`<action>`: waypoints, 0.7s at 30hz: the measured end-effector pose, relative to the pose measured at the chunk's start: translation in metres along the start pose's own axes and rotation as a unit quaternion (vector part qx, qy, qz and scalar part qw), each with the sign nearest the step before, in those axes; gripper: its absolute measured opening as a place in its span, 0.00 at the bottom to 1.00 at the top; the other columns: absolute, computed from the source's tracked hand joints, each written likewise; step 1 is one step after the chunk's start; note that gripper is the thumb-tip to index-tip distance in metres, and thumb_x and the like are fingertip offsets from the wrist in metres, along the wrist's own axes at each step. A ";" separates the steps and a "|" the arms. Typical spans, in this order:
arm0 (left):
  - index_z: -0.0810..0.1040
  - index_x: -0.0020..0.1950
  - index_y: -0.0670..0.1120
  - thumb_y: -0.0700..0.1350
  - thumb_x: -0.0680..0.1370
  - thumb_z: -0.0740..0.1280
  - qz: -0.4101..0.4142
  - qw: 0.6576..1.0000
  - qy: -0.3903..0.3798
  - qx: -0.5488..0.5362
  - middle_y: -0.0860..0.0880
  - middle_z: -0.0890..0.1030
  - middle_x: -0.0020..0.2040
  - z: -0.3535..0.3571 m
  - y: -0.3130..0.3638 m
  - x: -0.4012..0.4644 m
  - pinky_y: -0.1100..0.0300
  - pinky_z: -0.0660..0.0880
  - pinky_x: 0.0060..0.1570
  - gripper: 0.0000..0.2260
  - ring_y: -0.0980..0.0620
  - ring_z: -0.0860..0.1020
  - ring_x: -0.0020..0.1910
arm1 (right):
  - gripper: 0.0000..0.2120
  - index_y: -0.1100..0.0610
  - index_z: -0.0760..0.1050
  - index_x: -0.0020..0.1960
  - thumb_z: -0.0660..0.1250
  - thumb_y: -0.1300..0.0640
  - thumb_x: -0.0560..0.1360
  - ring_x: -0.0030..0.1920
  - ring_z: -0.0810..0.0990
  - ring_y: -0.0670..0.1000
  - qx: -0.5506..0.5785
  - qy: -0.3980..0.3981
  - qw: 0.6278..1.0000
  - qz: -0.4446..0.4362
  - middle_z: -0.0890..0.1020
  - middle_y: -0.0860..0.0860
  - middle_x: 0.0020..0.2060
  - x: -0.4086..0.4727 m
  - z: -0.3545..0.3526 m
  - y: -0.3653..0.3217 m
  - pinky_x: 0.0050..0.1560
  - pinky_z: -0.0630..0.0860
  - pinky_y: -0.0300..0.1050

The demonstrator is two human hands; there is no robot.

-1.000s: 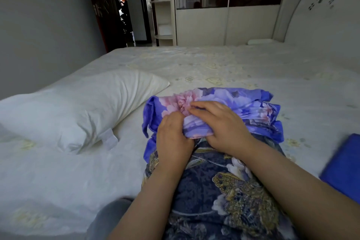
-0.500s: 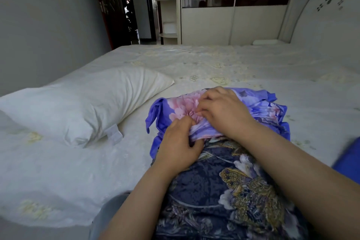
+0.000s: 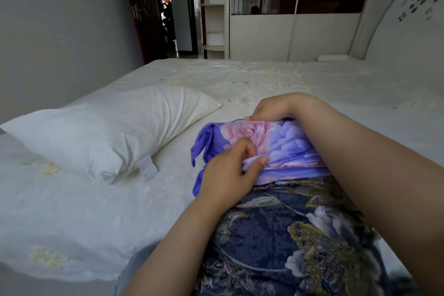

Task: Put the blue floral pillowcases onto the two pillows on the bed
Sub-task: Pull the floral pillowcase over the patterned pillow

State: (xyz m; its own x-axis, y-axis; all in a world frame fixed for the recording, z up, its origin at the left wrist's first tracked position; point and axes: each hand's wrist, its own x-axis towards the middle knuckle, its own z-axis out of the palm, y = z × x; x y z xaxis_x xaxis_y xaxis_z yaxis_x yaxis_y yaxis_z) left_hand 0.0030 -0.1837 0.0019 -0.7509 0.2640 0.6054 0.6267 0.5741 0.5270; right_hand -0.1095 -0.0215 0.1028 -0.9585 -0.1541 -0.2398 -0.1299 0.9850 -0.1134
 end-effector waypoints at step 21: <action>0.76 0.37 0.43 0.39 0.72 0.65 0.009 0.976 0.094 0.194 0.45 0.78 0.35 0.034 -0.044 0.060 0.56 0.67 0.34 0.05 0.43 0.76 0.34 | 0.22 0.52 0.72 0.62 0.66 0.44 0.72 0.58 0.75 0.53 0.193 0.454 0.865 -0.085 0.72 0.52 0.57 0.003 0.100 0.020 0.60 0.73 0.52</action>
State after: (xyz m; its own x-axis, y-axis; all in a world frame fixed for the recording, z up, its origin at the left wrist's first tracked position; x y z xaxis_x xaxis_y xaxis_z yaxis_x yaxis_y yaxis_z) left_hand -0.0763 -0.1669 -0.0050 -0.6657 0.1507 0.7308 0.4863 0.8305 0.2716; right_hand -0.0895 -0.0103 0.0032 -0.7603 0.0028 0.6496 -0.3631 0.8273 -0.4286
